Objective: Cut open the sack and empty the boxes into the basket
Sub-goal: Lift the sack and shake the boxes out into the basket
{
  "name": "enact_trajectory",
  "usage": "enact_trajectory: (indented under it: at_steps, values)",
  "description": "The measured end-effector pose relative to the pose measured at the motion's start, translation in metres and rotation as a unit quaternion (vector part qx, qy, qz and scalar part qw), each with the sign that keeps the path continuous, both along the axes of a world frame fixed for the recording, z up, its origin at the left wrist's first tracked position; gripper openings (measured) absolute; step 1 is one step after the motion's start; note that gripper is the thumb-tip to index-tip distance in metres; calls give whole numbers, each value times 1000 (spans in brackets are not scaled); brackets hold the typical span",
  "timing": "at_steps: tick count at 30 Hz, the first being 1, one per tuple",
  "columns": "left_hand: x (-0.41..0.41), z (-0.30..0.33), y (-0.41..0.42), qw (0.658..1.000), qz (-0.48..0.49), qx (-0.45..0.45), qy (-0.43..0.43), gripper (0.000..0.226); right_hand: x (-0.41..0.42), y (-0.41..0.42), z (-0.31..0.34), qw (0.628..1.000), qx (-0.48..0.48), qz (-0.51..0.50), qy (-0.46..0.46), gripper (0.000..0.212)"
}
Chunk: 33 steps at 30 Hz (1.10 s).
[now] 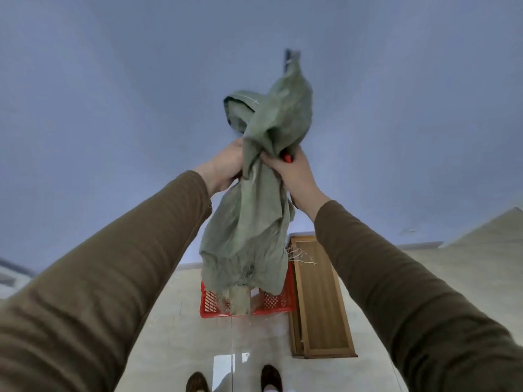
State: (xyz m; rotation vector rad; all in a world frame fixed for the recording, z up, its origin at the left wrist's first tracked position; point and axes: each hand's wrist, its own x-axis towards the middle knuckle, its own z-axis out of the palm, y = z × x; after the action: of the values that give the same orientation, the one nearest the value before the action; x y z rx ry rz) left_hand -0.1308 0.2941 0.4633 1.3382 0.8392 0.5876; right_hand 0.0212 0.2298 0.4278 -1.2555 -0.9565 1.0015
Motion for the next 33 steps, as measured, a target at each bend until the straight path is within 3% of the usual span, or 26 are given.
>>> enact_trajectory:
  at_steps: [3,6,8,12,14,17,20,22,24,26,29,31,33]
  values:
    - [-2,4,-1,991,-3,-105,-88,40,16,5,-1,997,-49,-26,45,40]
    - [0,-5,-6,995,48,-52,-68,61,11,4,-1,993,-88,-49,55,28]
    - [10,-7,-13,995,64,-22,-69,61,2,6,0,994,-96,-18,57,28]
    - [8,-12,-7,981,139,-80,-111,47,-5,-1,7,986,-118,89,81,54]
    - [4,-12,-3,974,183,-95,-96,34,2,-9,5,990,-115,77,4,63]
    - [6,-16,-3,969,233,-75,-44,11,19,-19,-2,988,-10,-10,-156,81]
    - [15,-18,-7,974,223,-43,25,28,27,-20,0,971,17,102,-216,112]
    - [19,-16,-12,977,208,-41,1,38,27,-22,2,971,-27,151,-186,98]
    - [16,-13,-16,983,175,-34,-36,58,31,-23,0,981,-63,141,-120,55]
    - [10,-11,-20,990,139,35,5,69,34,-24,-3,989,-75,103,-72,24]
    - [-1,-19,-27,977,86,169,93,85,35,-23,-3,992,-101,67,26,29]
    - [-4,-25,-36,984,13,155,81,97,31,-21,-1,989,-110,55,87,31]
    - [-5,-32,-43,995,-40,84,34,99,27,-18,2,982,-127,45,132,32]
